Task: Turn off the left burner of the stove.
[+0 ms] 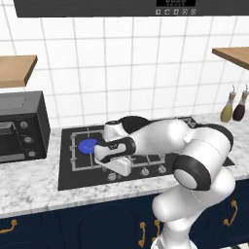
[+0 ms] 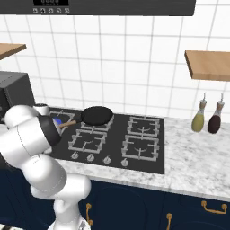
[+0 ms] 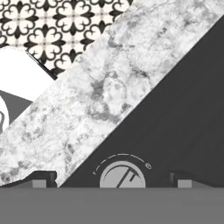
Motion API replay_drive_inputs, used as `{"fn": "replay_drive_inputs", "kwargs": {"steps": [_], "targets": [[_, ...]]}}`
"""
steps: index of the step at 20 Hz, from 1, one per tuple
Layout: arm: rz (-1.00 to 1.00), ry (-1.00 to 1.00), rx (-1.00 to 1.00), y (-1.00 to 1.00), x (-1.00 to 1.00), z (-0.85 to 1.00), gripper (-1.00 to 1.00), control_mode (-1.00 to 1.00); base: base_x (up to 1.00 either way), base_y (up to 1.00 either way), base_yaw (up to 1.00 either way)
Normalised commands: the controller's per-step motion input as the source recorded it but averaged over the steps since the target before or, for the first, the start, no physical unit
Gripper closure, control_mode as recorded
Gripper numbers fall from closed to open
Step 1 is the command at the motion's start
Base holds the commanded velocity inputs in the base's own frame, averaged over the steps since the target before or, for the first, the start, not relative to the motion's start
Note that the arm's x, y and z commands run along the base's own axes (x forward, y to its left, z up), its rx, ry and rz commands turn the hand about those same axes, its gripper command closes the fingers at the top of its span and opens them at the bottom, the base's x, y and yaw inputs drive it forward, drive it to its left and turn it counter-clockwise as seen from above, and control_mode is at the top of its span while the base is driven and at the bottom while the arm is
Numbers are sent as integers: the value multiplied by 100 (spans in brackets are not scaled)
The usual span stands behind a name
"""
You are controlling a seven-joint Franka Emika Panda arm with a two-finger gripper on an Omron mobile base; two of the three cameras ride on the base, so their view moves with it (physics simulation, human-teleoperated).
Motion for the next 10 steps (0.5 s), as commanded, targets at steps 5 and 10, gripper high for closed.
{"fn": "replay_drive_inputs", "kwargs": {"steps": [5, 10], "targets": [[0, 0, 0, 0, 8, -7, -100, -100, 0, 0, 0], [0, 0, 0, 0, 5, -13, -100, -100, 0, 0, 0]]}}
